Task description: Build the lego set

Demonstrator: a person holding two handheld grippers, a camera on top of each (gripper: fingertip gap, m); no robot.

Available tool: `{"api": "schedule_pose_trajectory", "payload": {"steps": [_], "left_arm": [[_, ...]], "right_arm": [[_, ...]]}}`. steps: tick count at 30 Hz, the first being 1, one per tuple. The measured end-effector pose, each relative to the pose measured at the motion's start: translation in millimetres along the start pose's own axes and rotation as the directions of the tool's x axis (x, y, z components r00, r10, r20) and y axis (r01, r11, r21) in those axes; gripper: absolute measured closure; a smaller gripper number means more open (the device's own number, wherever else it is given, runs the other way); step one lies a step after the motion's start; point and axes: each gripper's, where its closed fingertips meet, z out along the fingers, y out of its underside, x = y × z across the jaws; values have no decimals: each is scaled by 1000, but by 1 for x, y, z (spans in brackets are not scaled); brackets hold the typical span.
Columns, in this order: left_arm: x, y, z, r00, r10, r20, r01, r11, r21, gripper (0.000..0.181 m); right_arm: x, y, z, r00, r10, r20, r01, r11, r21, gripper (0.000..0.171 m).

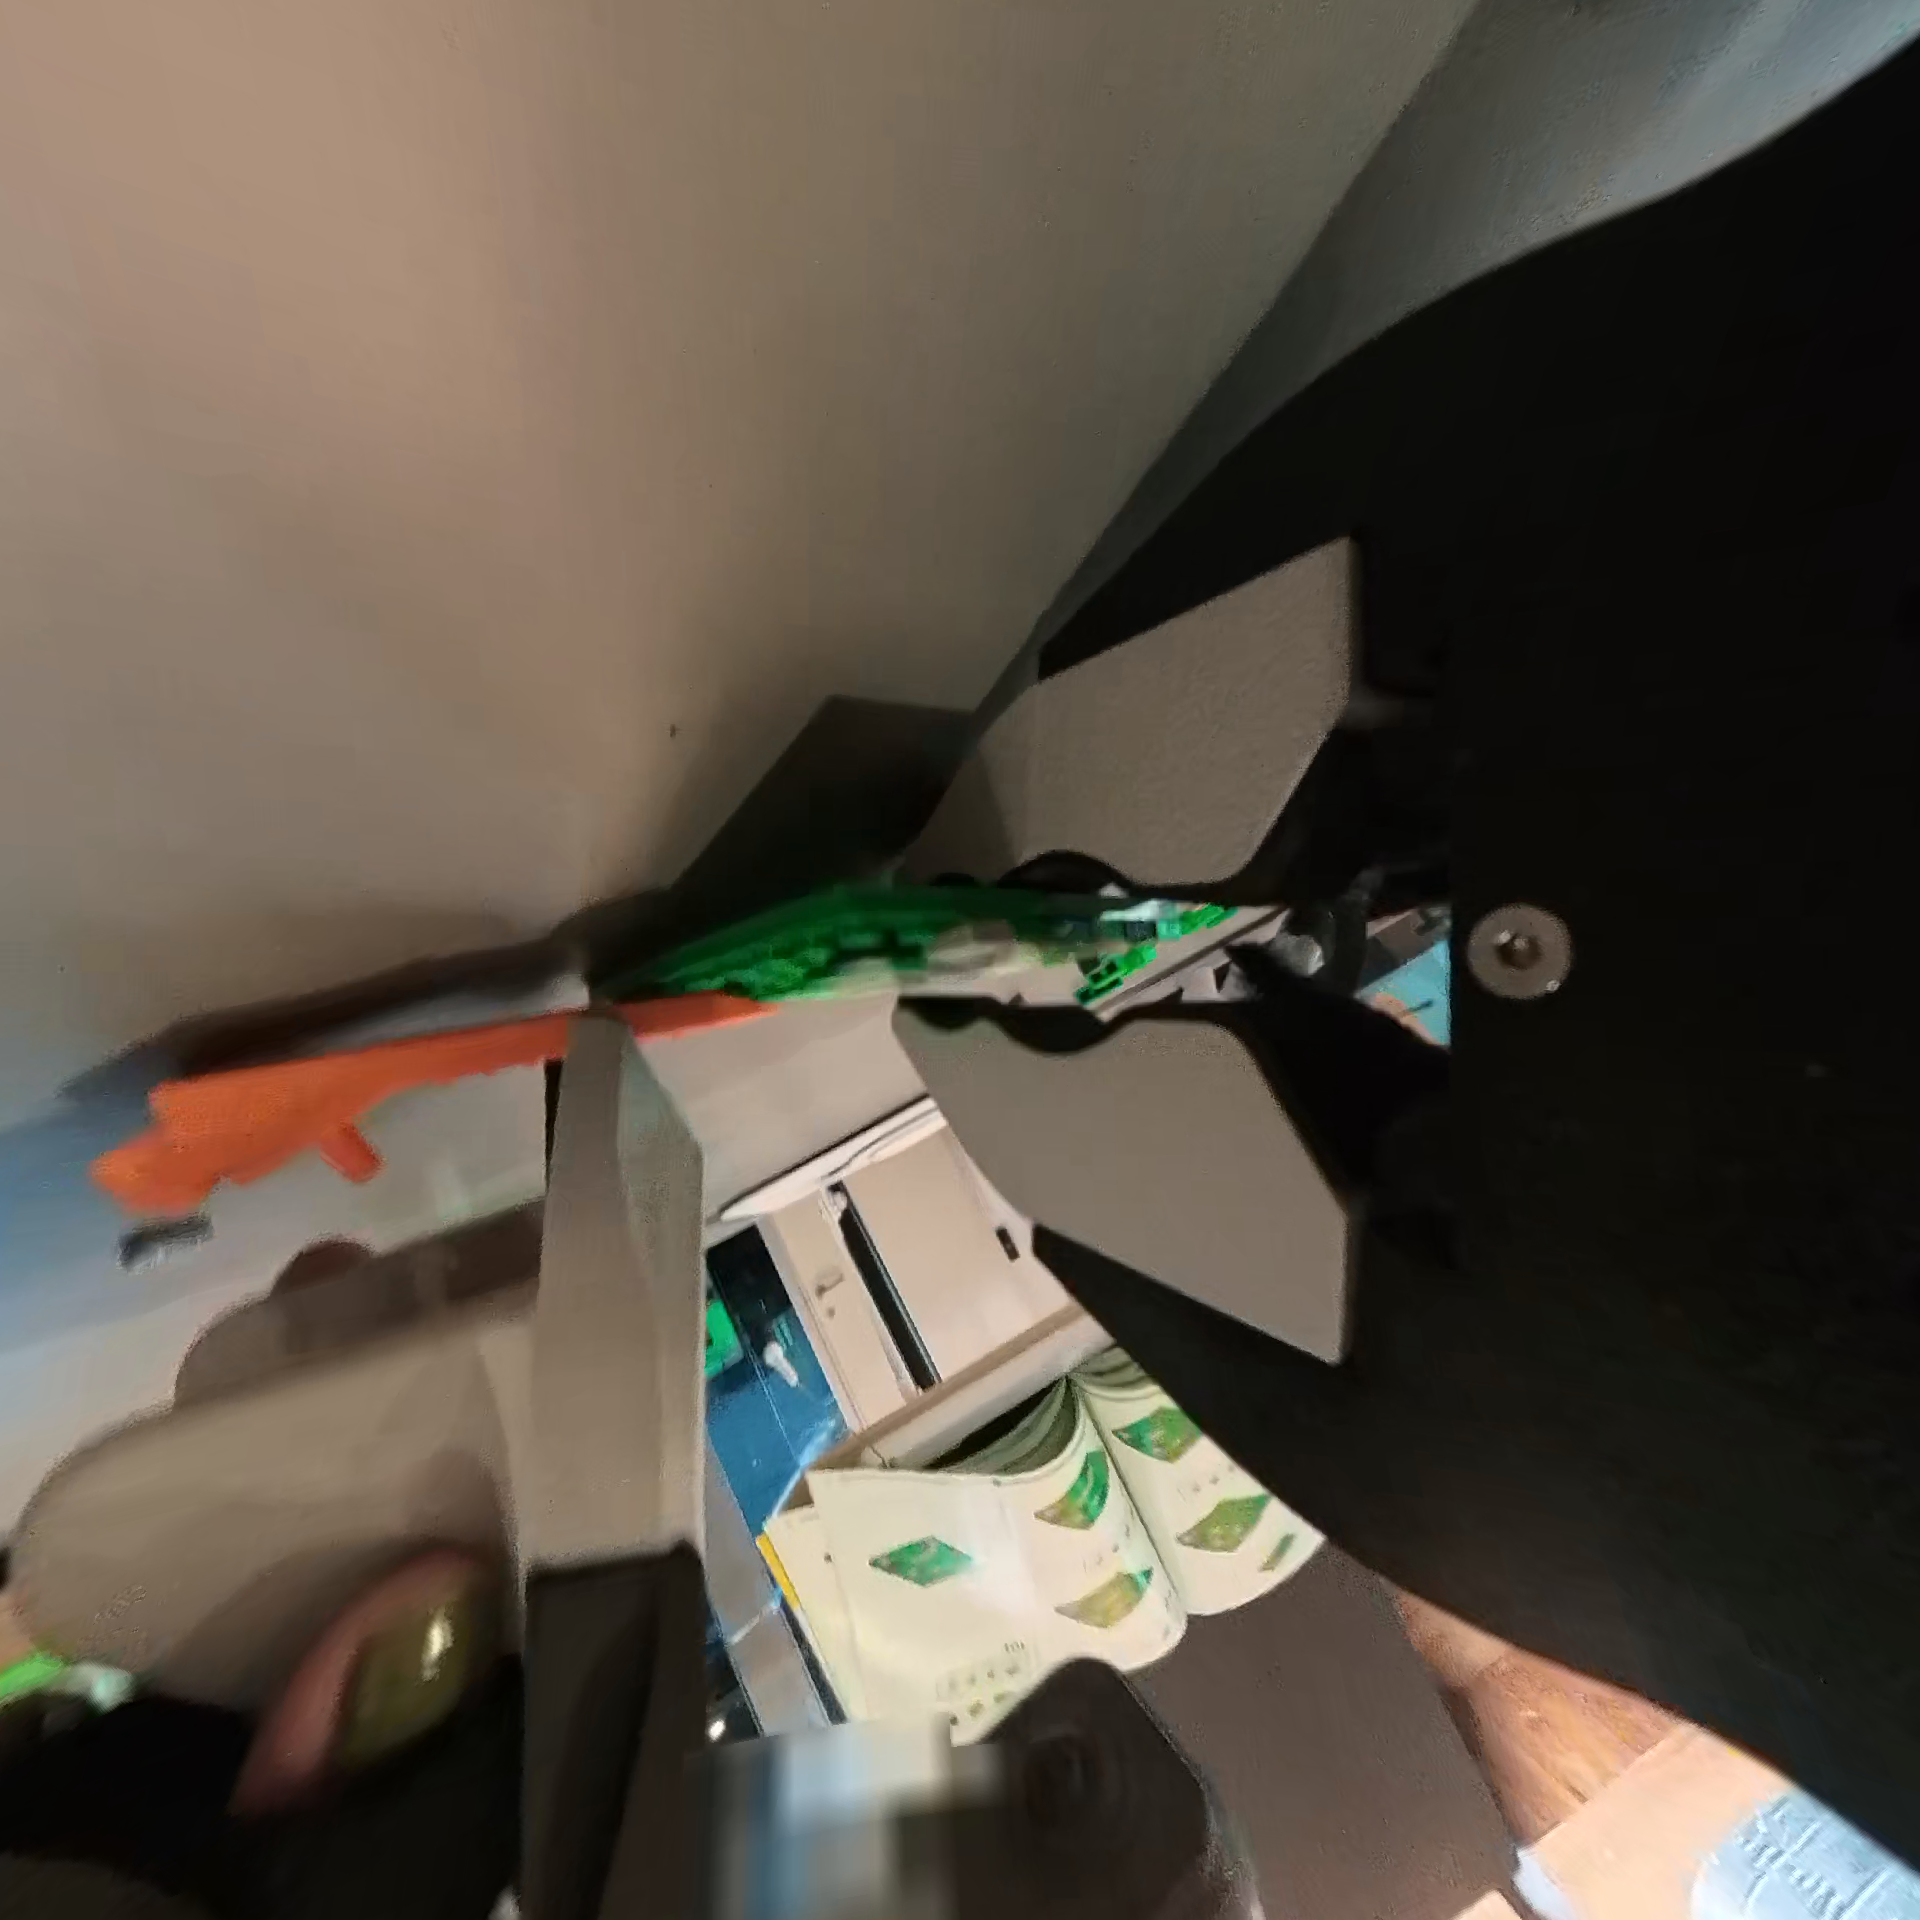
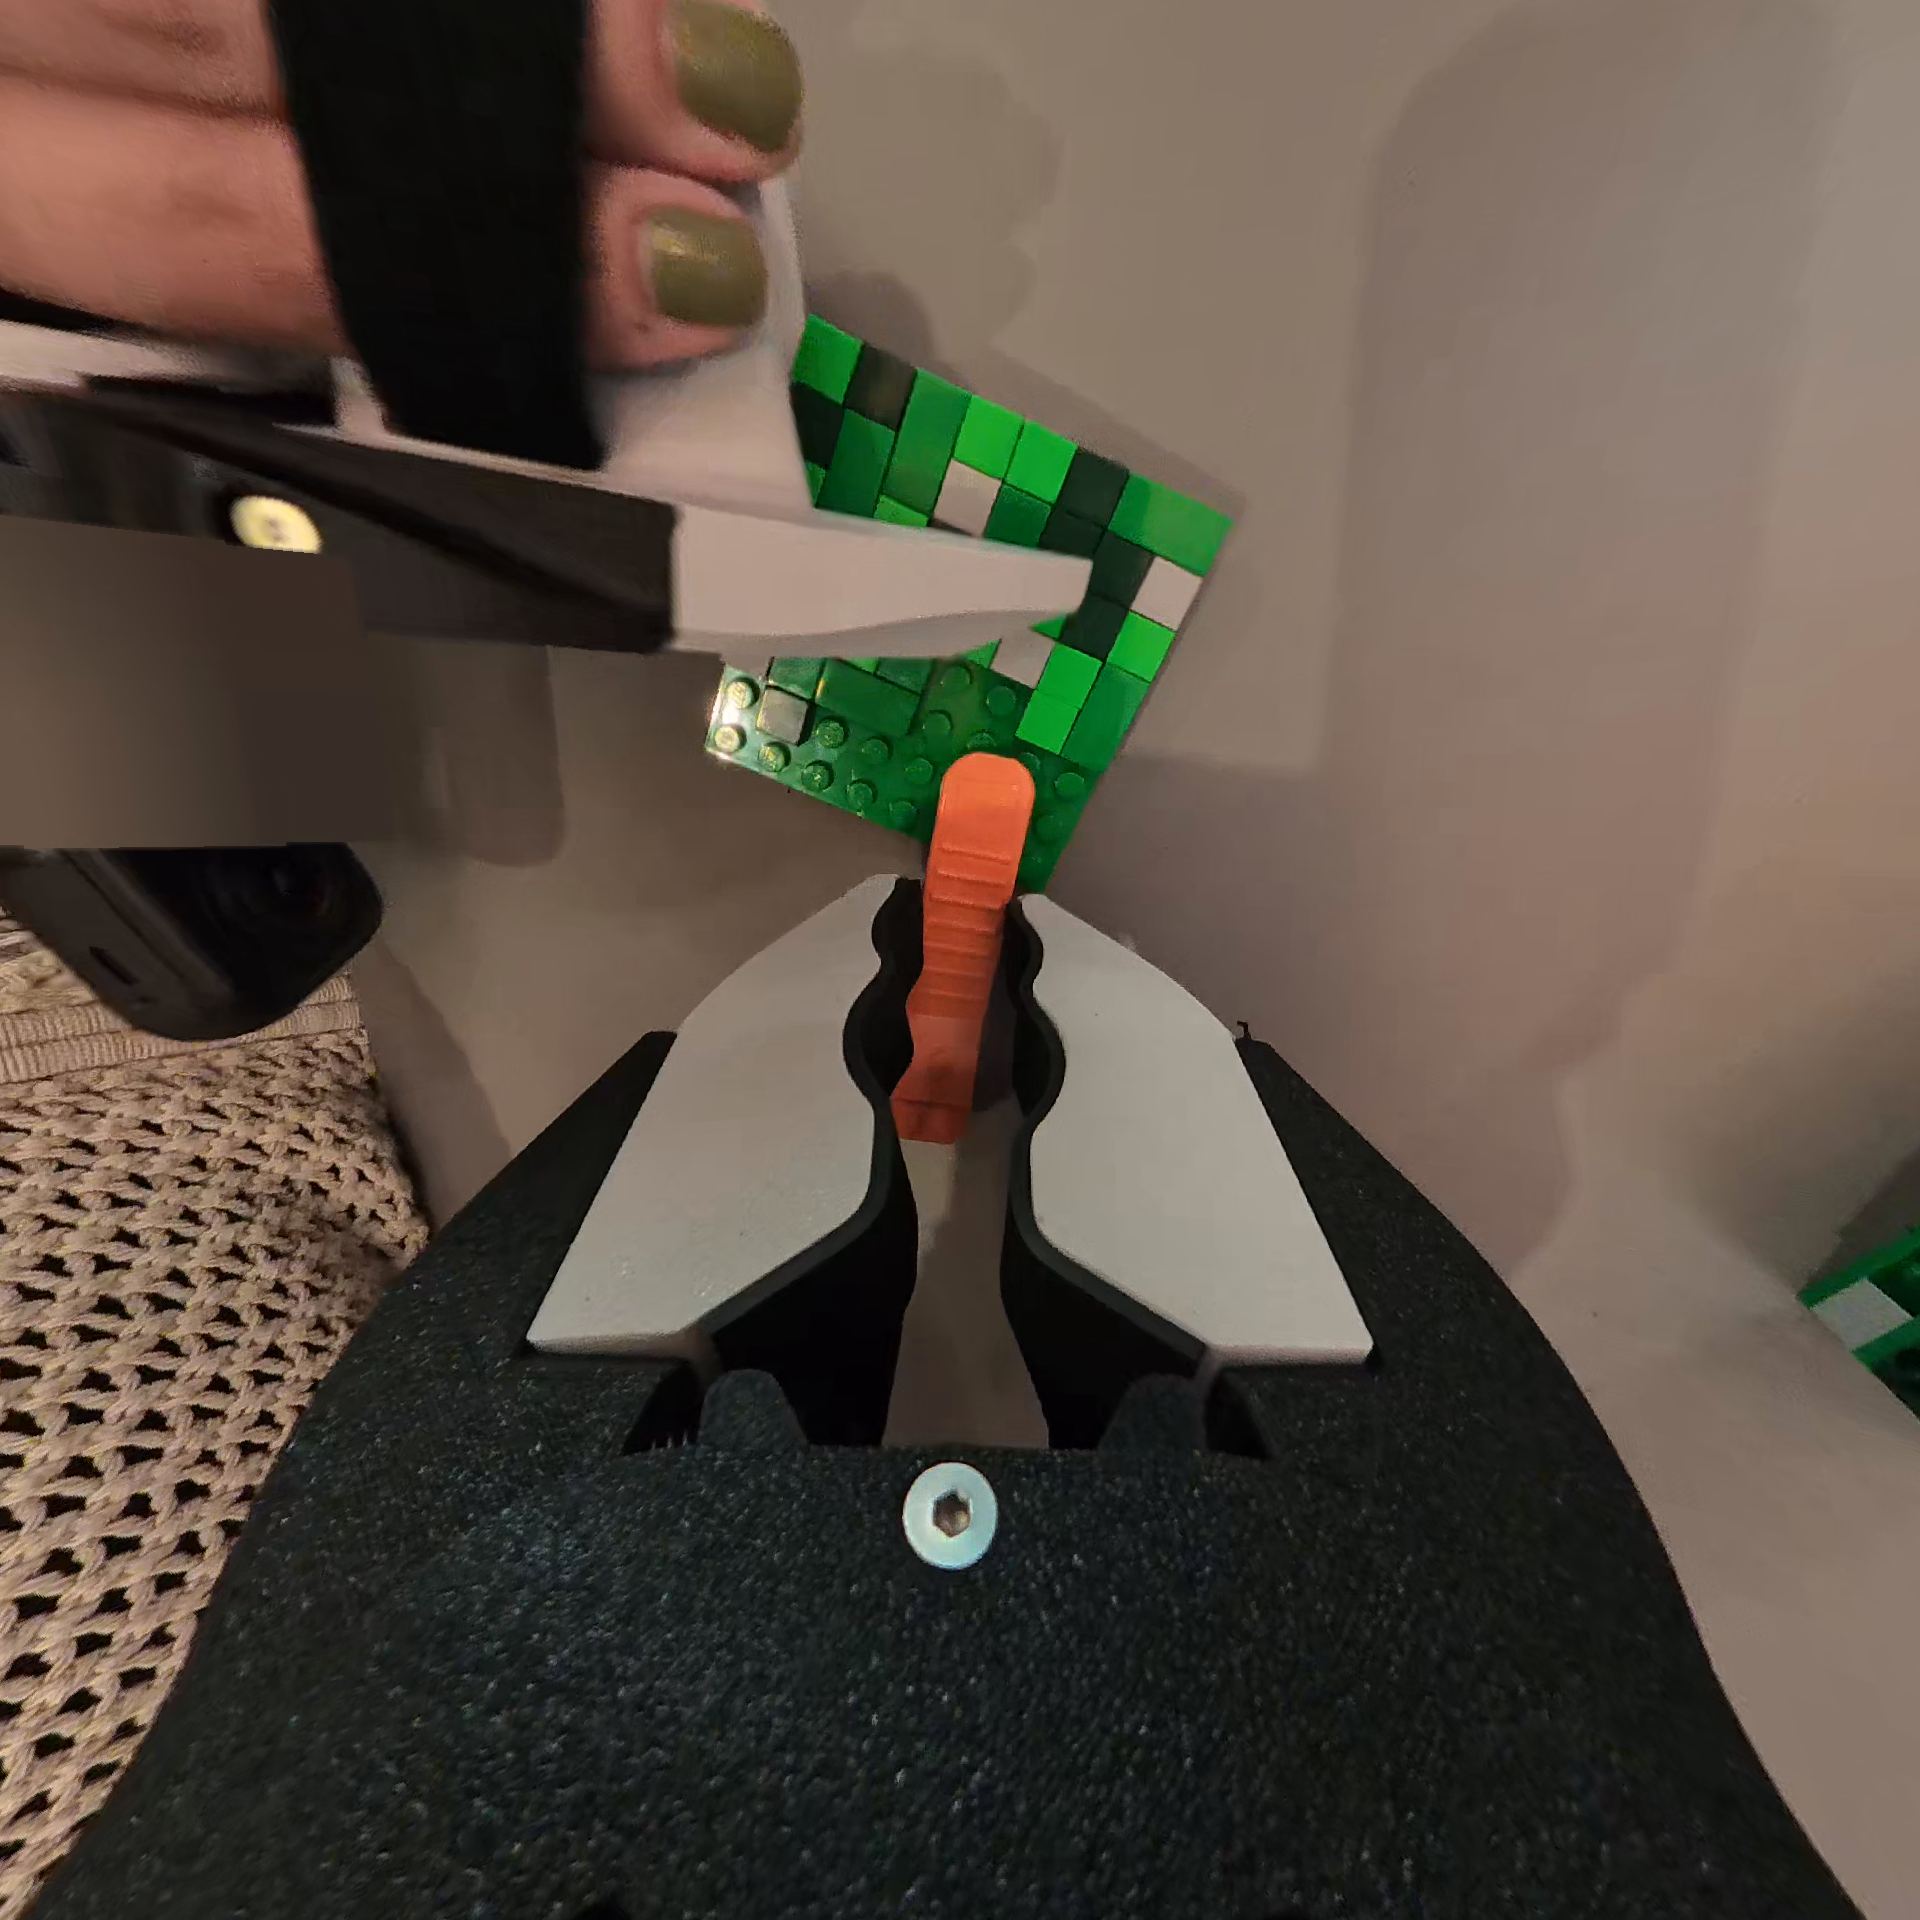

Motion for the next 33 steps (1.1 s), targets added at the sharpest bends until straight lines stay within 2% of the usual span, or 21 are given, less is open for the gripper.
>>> {"api": "schedule_pose_trajectory", "payload": {"steps": [6, 12, 19, 29, 33], "left_arm": [[-7, 4, 4, 977, 188, 100, -182, 981, -67, 174], [-23, 1, -2, 934, 313, 171, -296, 948, -116, 175], [-26, -2, -5, 915, 364, 174, -348, 930, -116, 175], [-29, -6, -10, 898, 413, 150, -396, 909, -134, 175], [-27, -5, -11, 901, 417, 116, -400, 905, -146, 175]], "right_arm": [[1, -1, -1, 1000, 0, 0, 0, 999, -38, 156], [0, 5, -4, 1000, 3, 13, -1, 992, -130, 156], [-6, 8, -8, 993, 56, 104, -40, 988, -149, 156], [-5, 4, -7, 998, 20, 63, -14, 996, -90, 157], [-5, 2, -4, 999, 18, 44, -18, 1000, -10, 157]]}}
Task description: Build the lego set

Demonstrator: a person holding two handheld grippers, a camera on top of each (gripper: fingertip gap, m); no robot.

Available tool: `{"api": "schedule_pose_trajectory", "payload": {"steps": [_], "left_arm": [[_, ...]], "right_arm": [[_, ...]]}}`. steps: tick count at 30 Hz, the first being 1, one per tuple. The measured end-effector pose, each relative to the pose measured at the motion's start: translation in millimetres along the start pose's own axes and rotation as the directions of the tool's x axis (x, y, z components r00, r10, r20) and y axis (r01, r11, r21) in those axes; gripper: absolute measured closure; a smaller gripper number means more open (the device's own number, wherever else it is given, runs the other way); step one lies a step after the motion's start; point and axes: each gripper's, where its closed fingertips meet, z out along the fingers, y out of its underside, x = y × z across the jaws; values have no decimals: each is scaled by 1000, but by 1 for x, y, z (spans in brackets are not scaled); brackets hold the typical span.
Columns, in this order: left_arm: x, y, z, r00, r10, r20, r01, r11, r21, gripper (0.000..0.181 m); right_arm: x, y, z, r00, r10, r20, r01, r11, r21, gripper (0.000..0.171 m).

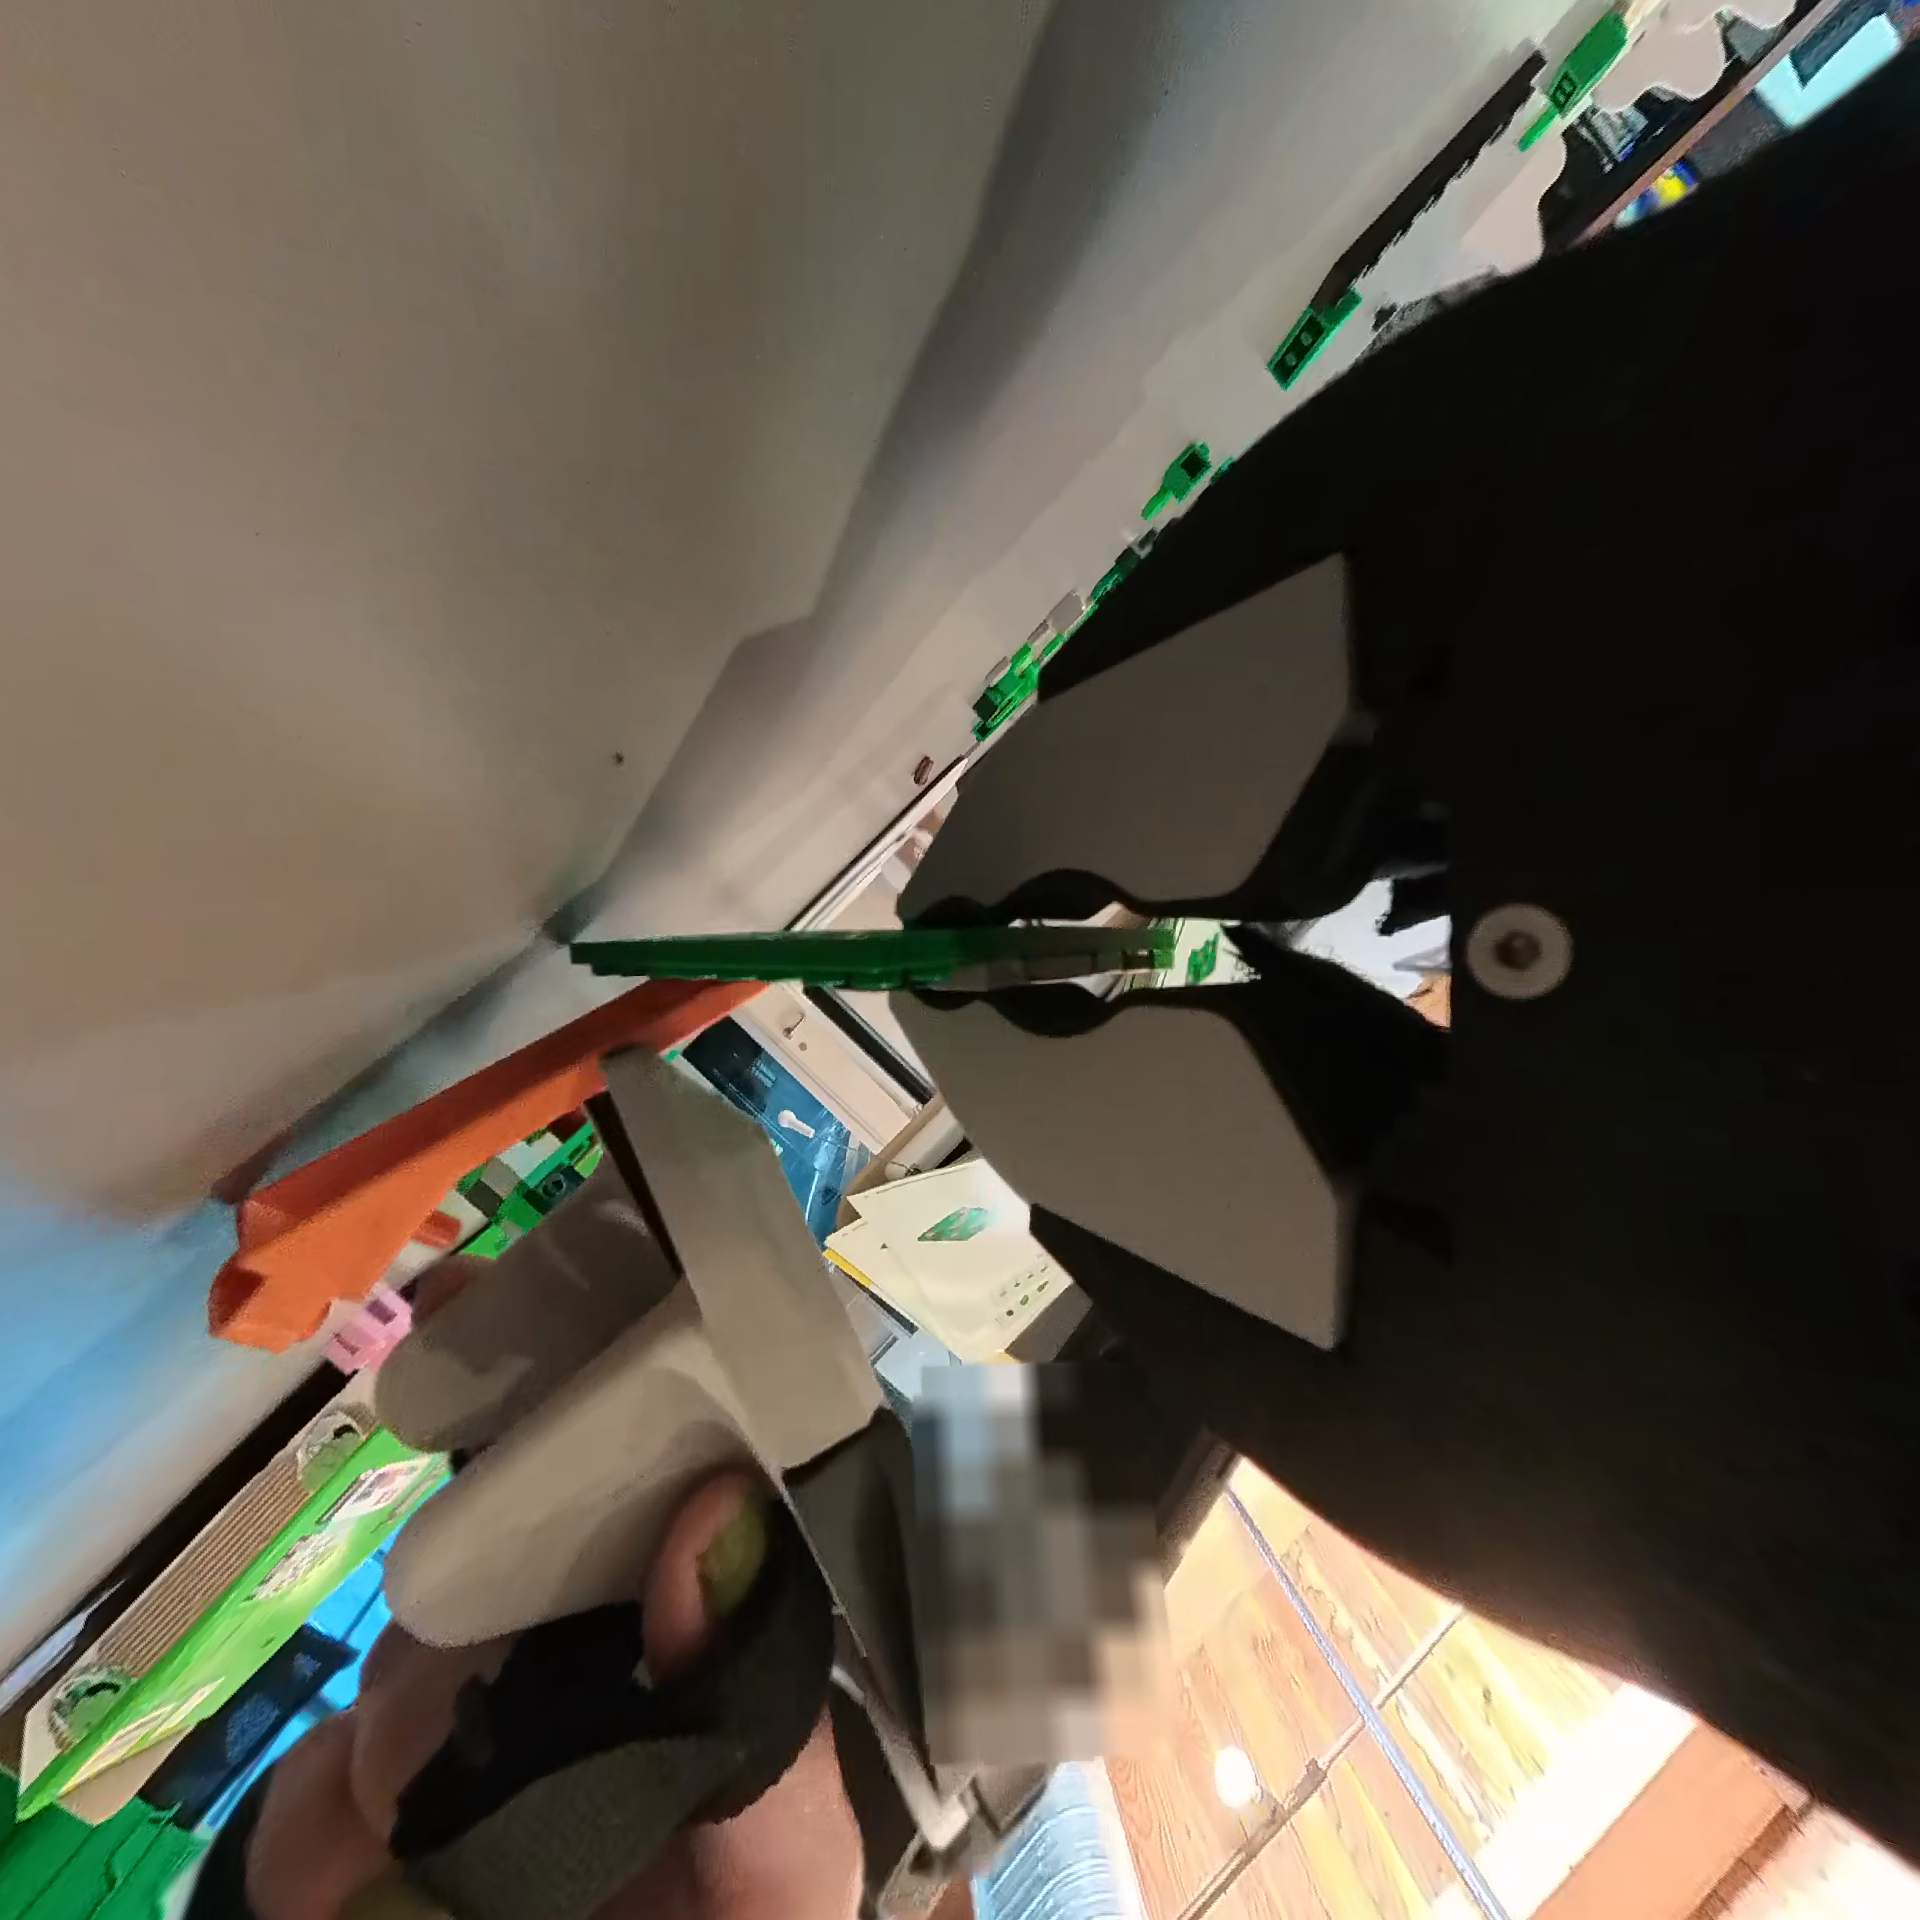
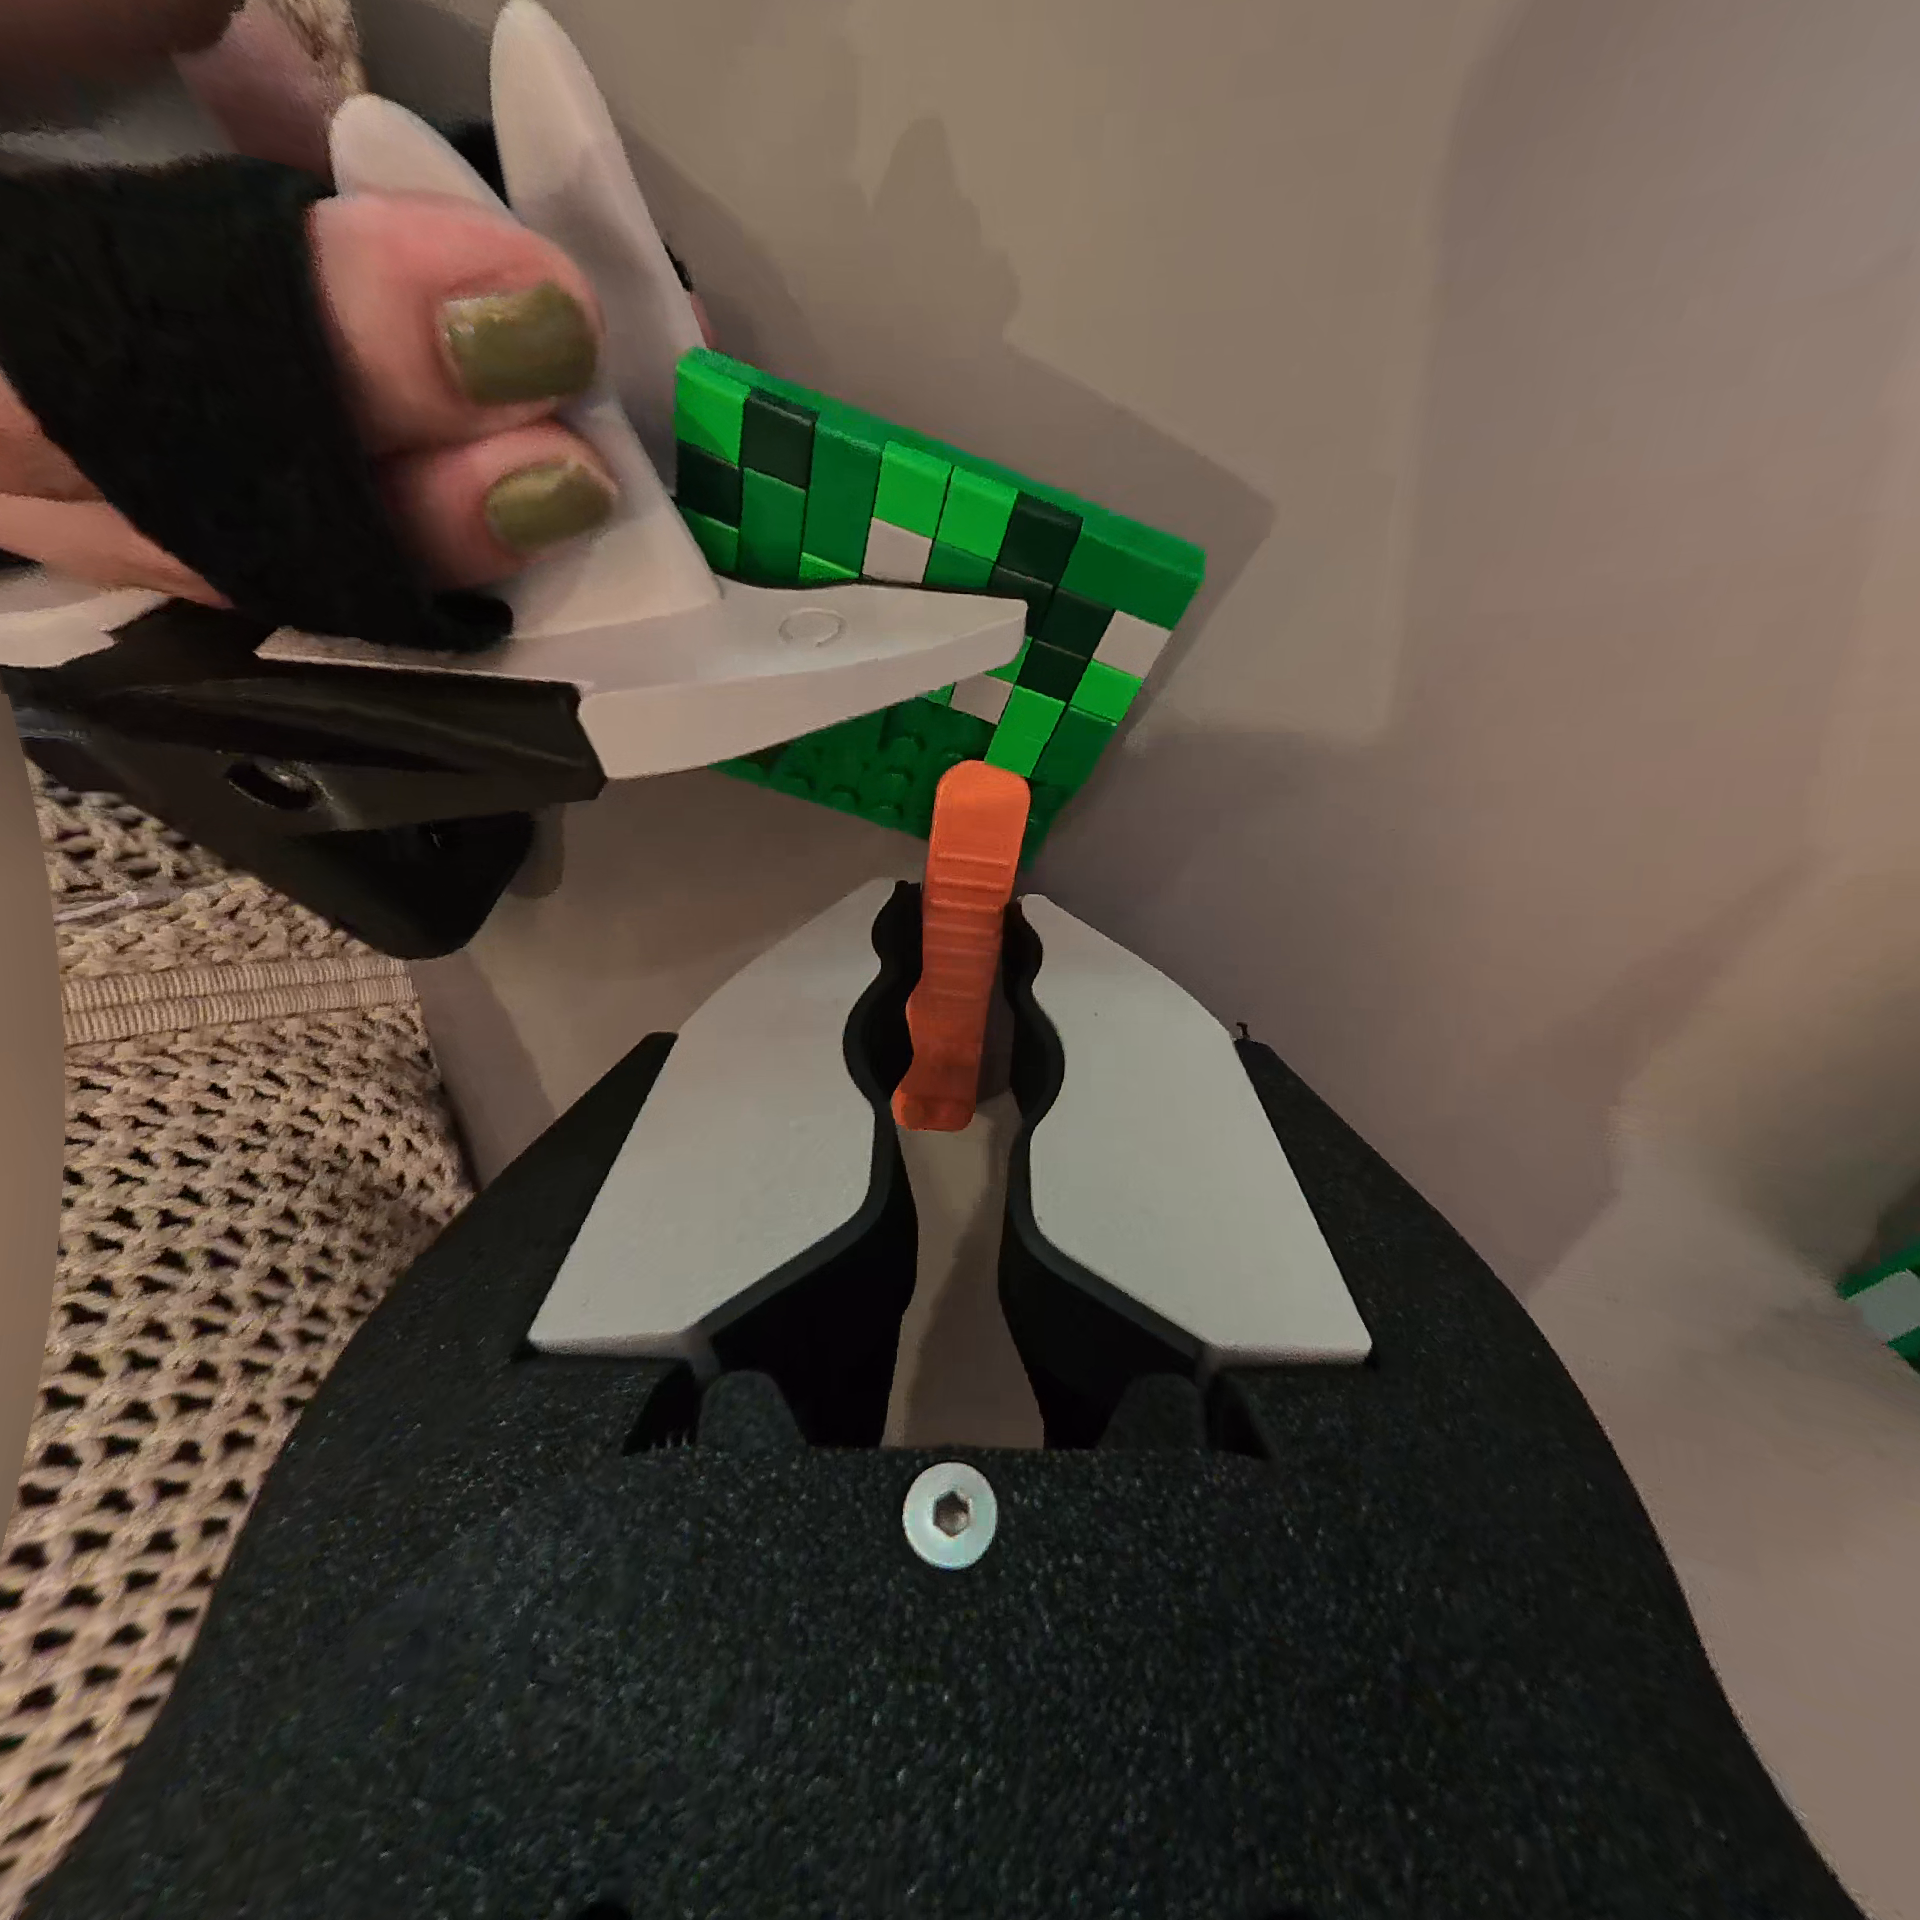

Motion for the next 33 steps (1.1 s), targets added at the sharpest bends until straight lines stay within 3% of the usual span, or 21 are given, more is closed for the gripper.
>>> {"api": "schedule_pose_trajectory", "payload": {"steps": [9, 12, 14, 17, 23, 28, 33], "left_arm": [[6, 3, -3, 998, -46, -51, 45, 999, -18, 175], [1, -26, -11, 983, -173, -66, 181, 975, 130, 175], [1, -26, -11, 970, -226, -92, 235, 966, 107, 175], [19, -6, -4, 934, -321, -156, 330, 944, 31, 175], [25, -4, 3, 874, -441, -204, 457, 889, 38, 175], [15, -15, 2, 805, -554, -211, 586, 799, 137, 175], [5, -22, -4, 660, -691, -296, 751, 617, 234, 175]], "right_arm": [[-1, -7, 3, 997, 73, -14, -67, 965, 254, 157], [9, -19, -3, 992, 110, -60, -76, 909, 410, 157], [12, -19, -3, 990, 104, -98, -48, 888, 458, 157], [10, -19, -14, 991, 120, -54, -72, 836, 545, 157], [5, -22, -29, 988, 97, 124, -154, 760, 632, 156], [0, -29, -46, 986, 29, 165, -138, 703, 698, 156], [0, -34, -58, 986, -8, 164, -121, 638, 760, 156]]}}
